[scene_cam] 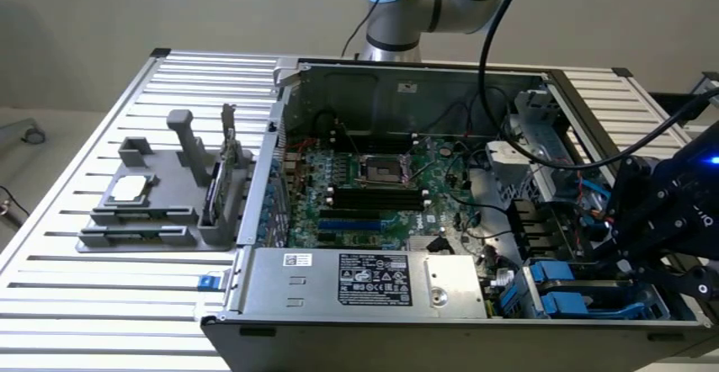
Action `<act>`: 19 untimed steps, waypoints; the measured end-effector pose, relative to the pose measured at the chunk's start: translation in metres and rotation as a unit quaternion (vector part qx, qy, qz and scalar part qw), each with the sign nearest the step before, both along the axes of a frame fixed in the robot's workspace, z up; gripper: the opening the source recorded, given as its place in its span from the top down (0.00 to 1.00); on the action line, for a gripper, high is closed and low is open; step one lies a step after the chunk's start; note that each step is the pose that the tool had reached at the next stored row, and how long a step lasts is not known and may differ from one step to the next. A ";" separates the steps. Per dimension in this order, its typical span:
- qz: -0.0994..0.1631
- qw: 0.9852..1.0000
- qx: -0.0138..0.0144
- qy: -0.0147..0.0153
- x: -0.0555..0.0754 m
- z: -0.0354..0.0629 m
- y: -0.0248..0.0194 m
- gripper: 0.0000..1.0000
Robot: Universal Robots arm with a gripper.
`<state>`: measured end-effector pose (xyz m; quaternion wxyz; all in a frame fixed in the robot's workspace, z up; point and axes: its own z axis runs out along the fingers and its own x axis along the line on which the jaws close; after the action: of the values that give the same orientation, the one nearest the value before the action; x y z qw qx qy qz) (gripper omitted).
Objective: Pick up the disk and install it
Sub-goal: 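Insert the disk into the insertion slot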
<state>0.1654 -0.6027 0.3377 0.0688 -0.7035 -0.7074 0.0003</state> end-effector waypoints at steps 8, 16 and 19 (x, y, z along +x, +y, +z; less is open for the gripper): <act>0.001 1.000 -0.001 0.000 0.000 -0.0005 0.0011 0.83; 0.004 1.000 -0.002 0.000 0.001 -0.0008 0.0017 0.83; 0.004 1.000 -0.004 0.000 0.001 -0.0007 0.0017 0.83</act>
<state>0.1668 -0.6010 0.3370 0.0663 -0.7012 -0.7099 0.0030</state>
